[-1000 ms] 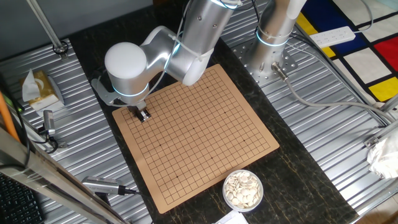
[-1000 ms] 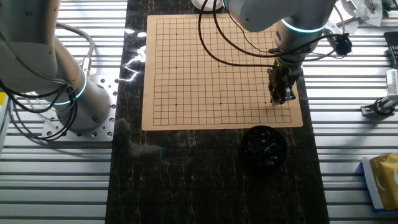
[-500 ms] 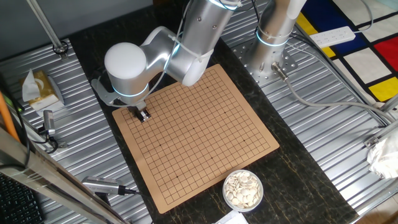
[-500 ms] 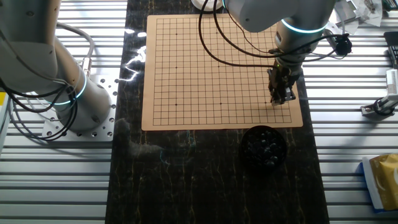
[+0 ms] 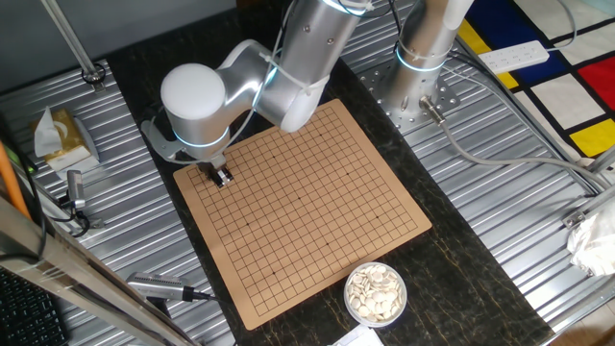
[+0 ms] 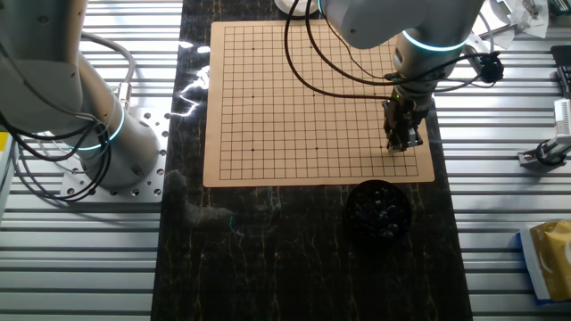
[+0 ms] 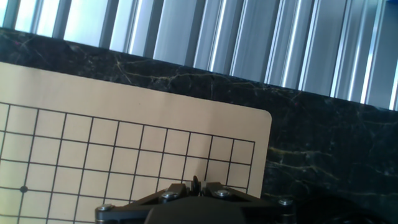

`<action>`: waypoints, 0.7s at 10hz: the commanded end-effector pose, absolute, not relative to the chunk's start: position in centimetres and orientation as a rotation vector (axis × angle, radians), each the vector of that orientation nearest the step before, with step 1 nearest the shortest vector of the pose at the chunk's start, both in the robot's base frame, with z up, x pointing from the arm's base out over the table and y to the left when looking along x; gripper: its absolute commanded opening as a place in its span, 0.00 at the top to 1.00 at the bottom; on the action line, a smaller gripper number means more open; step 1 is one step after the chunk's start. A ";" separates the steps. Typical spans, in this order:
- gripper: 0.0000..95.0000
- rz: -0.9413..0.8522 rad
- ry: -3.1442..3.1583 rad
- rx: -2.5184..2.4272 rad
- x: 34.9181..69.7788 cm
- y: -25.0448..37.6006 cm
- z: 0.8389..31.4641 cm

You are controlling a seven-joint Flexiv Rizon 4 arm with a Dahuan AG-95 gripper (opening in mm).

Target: Play the first move as black on the 3-4 point in the upper right corner of the Go board

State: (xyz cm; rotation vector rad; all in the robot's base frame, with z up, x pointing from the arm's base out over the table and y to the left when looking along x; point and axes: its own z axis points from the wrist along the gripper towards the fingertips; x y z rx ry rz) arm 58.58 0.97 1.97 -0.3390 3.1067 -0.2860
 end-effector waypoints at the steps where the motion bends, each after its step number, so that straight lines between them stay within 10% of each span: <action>1: 1.00 -0.285 3.108 -0.338 58.6 1.0 2.0; 7: 1.00 -0.276 3.113 -0.342 58.6 1.0 1.8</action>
